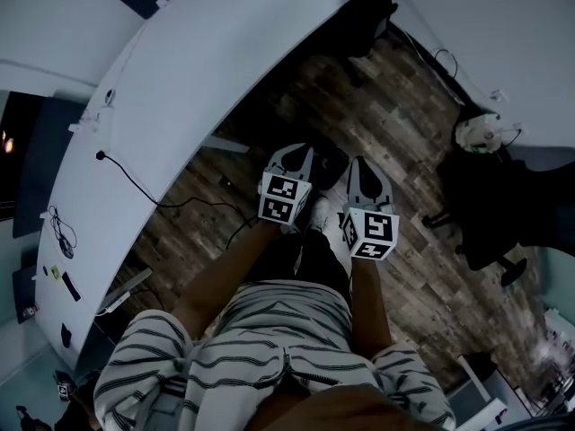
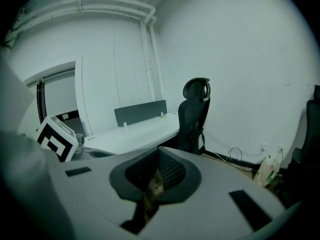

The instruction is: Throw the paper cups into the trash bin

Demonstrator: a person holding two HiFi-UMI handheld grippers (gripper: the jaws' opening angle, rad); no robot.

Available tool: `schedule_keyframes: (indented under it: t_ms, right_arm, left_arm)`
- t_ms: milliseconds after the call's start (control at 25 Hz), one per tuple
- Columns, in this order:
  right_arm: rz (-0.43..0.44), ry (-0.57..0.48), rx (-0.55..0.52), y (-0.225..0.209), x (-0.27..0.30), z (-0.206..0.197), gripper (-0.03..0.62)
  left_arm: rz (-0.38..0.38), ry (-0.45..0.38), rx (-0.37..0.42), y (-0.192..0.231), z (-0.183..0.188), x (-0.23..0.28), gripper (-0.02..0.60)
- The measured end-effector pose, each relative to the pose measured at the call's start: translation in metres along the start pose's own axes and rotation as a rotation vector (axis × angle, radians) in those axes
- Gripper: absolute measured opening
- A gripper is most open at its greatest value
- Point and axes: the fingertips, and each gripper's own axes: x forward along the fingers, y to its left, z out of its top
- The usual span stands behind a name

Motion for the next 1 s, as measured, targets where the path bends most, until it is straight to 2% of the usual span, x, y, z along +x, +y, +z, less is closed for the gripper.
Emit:
schedule_keyframes:
  t_ms: [360,640,1000]
  right_arm:
    - [0.058,-0.039,-0.028,0.028,-0.013,0.041,0.009]
    - [0.075,-0.084,-0.048,0.040,-0.023,0.068,0.009]
    - [0.119,-0.122,-0.094,0.067,-0.035,0.096,0.009]
  left_arm:
    - [0.013,-0.142,0.007,-0.003,0.065,-0.047,0.025]
    - [0.011,-0.226,-0.011,-0.005,0.096,-0.084,0.025]
    - [0.000,-0.299,0.067,-0.017,0.125,-0.118,0.025]
